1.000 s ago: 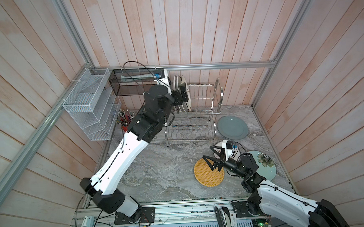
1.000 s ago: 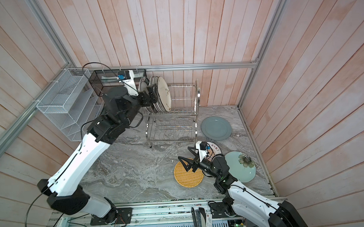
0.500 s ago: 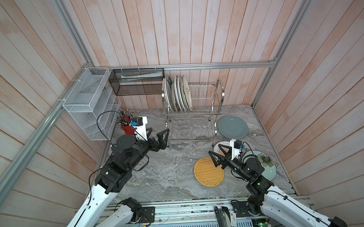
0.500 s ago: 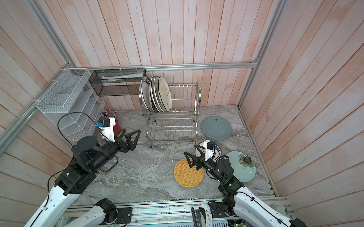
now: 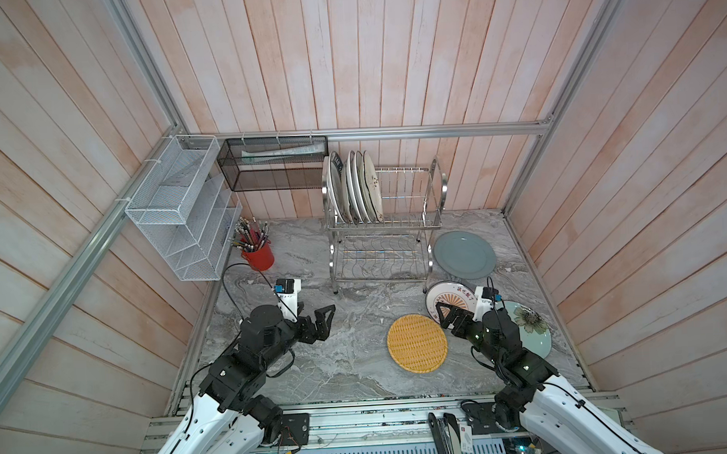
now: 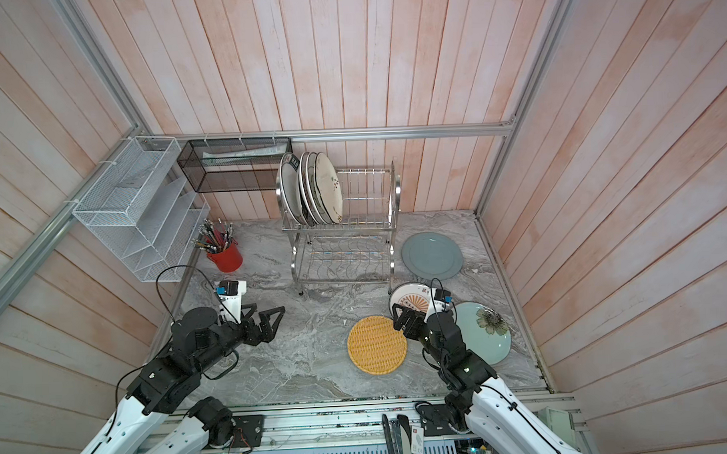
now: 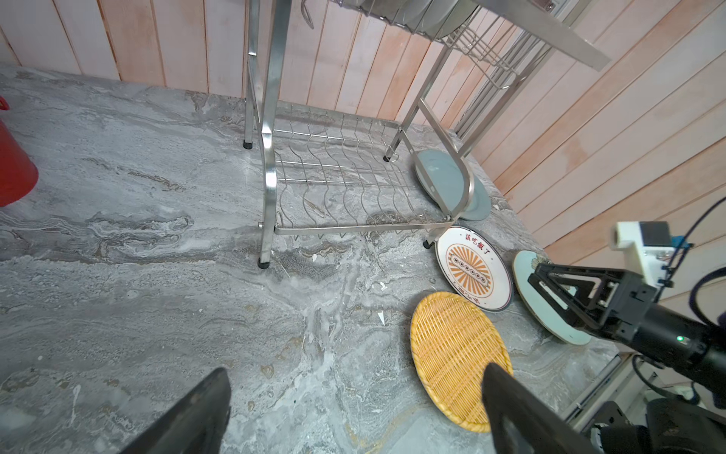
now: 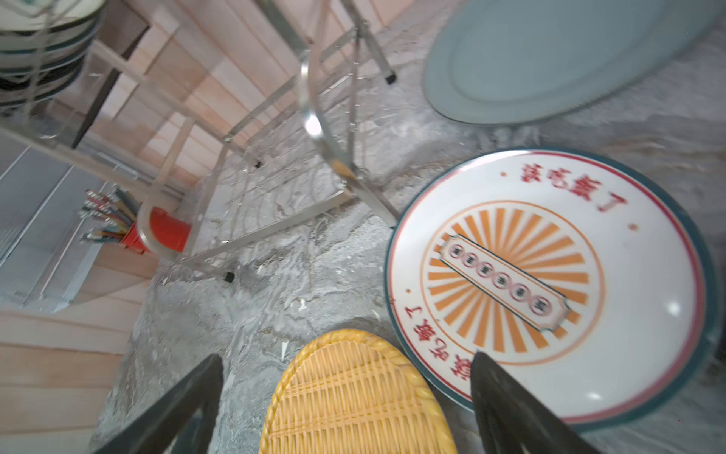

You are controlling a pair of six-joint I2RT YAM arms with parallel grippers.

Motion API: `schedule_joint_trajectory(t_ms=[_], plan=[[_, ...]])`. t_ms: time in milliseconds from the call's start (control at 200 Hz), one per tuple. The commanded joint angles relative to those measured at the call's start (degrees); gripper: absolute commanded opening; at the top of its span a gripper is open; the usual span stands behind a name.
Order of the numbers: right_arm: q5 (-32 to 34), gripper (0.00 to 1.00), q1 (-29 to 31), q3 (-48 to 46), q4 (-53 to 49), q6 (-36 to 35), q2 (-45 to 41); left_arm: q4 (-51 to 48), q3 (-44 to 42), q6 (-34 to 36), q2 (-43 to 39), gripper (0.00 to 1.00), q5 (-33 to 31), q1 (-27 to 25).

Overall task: Load the plates into the dish rack
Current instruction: 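Move the right gripper to the sunburst plate's rim and close on it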

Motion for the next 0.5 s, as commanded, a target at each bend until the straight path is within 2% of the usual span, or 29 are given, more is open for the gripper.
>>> schedule_joint_trajectory(t_ms=[0, 185, 360, 495], plan=[[6.18, 0.98, -1.16, 1.56, -9.93, 9.73, -1.43, -0.58, -0.81, -0.02, -2.32, 1.0, 0.04, 0.3], [8.6, 0.98, -2.11, 0.19, -15.45, 16.5, -2.49, 0.19, -1.69, -0.96, -3.4, 1.0, 1.16, 0.57], [4.77, 0.93, -3.71, -3.17, -10.76, 19.26, -2.62, 0.08, -1.51, -0.81, -2.79, 1.0, 1.73, 0.58], [4.72, 0.87, -3.89, -4.93, -7.99, 21.29, -1.29, 0.11, -1.59, -0.96, -3.07, 1.0, 1.57, 0.57]])
